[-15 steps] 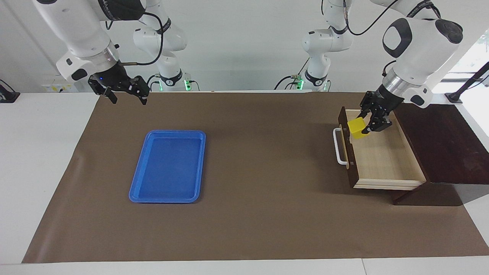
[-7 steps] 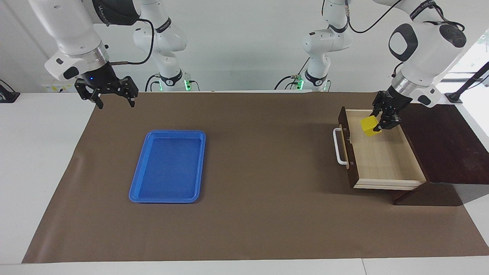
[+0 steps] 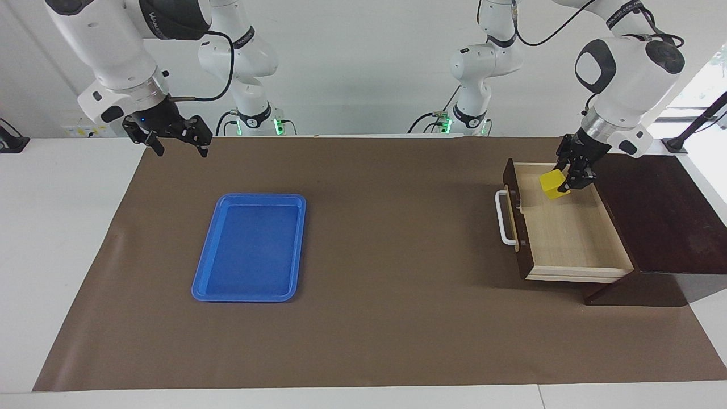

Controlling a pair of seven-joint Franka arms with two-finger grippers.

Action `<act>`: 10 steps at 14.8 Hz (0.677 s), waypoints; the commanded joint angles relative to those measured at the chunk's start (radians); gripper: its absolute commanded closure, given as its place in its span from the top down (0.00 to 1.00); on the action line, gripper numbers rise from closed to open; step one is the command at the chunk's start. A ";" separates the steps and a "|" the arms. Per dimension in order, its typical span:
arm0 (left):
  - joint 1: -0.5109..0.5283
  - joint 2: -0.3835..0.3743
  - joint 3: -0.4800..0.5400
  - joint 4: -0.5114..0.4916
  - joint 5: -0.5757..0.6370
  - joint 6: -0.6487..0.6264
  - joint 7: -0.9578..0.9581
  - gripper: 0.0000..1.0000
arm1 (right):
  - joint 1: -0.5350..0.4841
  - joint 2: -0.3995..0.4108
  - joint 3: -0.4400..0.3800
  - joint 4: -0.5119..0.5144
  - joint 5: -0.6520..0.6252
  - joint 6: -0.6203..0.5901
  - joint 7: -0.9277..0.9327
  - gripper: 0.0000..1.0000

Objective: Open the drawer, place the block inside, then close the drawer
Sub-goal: 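Lower the block into the drawer with the left gripper while the right gripper retracts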

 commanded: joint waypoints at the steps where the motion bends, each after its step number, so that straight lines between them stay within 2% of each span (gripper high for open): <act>1: 0.015 -0.034 -0.012 -0.091 0.022 0.073 0.017 0.00 | -0.037 -0.012 0.012 -0.004 0.006 -0.007 -0.079 1.00; 2: 0.019 -0.035 -0.011 -0.103 0.022 0.091 0.024 0.00 | -0.040 -0.011 0.012 -0.002 0.006 -0.009 -0.090 1.00; 3: 0.032 -0.034 -0.011 -0.109 0.022 0.101 0.035 0.11 | -0.040 -0.011 0.012 0.005 0.008 -0.012 -0.090 1.00; 4: 0.038 -0.031 -0.012 -0.111 0.022 0.104 0.041 0.18 | -0.038 -0.011 0.012 0.005 0.008 -0.012 -0.090 1.00; 6: 0.043 -0.028 -0.011 -0.118 0.022 0.119 0.046 1.00 | -0.038 -0.011 0.012 0.005 0.008 -0.012 -0.090 1.00; 8: 0.029 -0.023 -0.012 -0.091 0.022 0.105 0.045 1.00 | -0.040 -0.008 0.012 0.005 0.009 -0.007 -0.090 1.00; 10: 0.020 -0.014 -0.023 -0.012 0.023 0.049 0.040 1.00 | -0.041 0.000 0.012 0.007 0.009 -0.007 -0.091 1.00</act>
